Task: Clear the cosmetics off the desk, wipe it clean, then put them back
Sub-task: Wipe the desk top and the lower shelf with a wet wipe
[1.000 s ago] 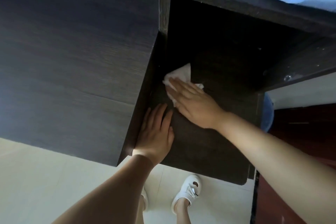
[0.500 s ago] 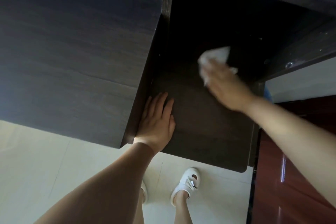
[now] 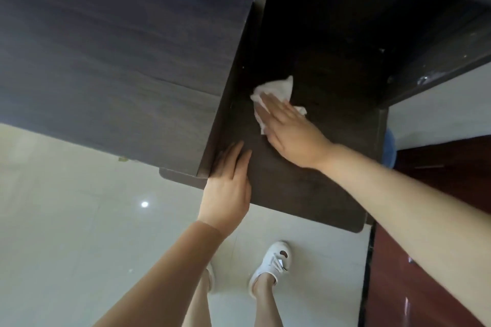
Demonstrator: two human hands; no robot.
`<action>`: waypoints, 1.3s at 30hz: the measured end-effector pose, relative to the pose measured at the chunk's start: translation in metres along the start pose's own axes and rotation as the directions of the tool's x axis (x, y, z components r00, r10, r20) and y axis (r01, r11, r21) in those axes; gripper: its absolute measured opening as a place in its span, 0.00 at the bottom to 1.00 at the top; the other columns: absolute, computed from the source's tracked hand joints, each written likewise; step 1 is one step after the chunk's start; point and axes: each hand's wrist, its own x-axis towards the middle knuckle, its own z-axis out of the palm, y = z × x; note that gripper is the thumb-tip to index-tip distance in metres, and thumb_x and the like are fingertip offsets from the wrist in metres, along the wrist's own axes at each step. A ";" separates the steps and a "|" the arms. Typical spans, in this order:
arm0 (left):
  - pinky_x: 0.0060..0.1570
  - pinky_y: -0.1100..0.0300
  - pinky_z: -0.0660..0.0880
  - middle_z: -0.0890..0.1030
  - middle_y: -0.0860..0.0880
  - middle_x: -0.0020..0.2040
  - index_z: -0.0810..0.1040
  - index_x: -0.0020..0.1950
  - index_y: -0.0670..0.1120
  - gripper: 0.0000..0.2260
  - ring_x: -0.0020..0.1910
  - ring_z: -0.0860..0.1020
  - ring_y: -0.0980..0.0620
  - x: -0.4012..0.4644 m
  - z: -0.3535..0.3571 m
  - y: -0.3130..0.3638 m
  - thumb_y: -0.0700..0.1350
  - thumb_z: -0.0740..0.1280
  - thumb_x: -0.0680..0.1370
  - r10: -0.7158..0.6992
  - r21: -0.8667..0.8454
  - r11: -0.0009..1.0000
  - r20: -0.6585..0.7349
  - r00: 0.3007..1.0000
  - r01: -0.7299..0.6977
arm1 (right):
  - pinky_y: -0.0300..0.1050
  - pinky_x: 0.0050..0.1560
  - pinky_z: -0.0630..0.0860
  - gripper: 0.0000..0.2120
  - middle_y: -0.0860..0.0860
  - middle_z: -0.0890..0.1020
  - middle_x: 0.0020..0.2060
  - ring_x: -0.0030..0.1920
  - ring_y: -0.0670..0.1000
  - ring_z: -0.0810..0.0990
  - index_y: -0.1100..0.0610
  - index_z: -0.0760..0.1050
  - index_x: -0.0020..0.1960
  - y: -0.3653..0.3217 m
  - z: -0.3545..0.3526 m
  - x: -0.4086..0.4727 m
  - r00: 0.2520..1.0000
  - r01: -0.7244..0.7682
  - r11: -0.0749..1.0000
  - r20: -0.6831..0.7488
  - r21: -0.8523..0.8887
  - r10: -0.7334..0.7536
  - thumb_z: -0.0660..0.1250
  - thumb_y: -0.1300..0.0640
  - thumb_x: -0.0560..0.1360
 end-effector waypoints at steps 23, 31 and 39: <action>0.67 0.58 0.63 0.70 0.50 0.67 0.65 0.70 0.47 0.22 0.67 0.66 0.55 -0.043 -0.054 -0.035 0.31 0.52 0.77 -0.801 -0.695 0.359 0.114 0.588 0.623 | 0.61 0.71 0.57 0.24 0.64 0.62 0.72 0.72 0.64 0.60 0.63 0.61 0.72 -0.073 0.046 -0.010 0.990 -0.088 0.995 -0.109 0.047 0.093 0.54 0.62 0.76; 0.65 0.58 0.66 0.74 0.50 0.63 0.70 0.67 0.44 0.23 0.62 0.70 0.56 -0.044 -0.065 -0.053 0.29 0.51 0.75 -0.776 -0.743 0.282 0.195 0.600 0.607 | 0.48 0.72 0.60 0.25 0.55 0.70 0.69 0.72 0.52 0.62 0.59 0.68 0.69 -0.127 0.081 -0.074 0.988 0.143 0.979 -0.082 0.146 -0.133 0.49 0.71 0.75; 0.56 0.58 0.72 0.80 0.49 0.52 0.76 0.57 0.45 0.17 0.55 0.77 0.54 -0.049 -0.074 -0.064 0.35 0.52 0.77 -0.721 -0.799 0.257 0.215 0.659 0.543 | 0.51 0.63 0.73 0.27 0.55 0.72 0.68 0.68 0.54 0.71 0.61 0.68 0.69 -0.204 0.091 -0.012 0.984 0.039 0.978 -0.180 0.205 -0.002 0.46 0.64 0.73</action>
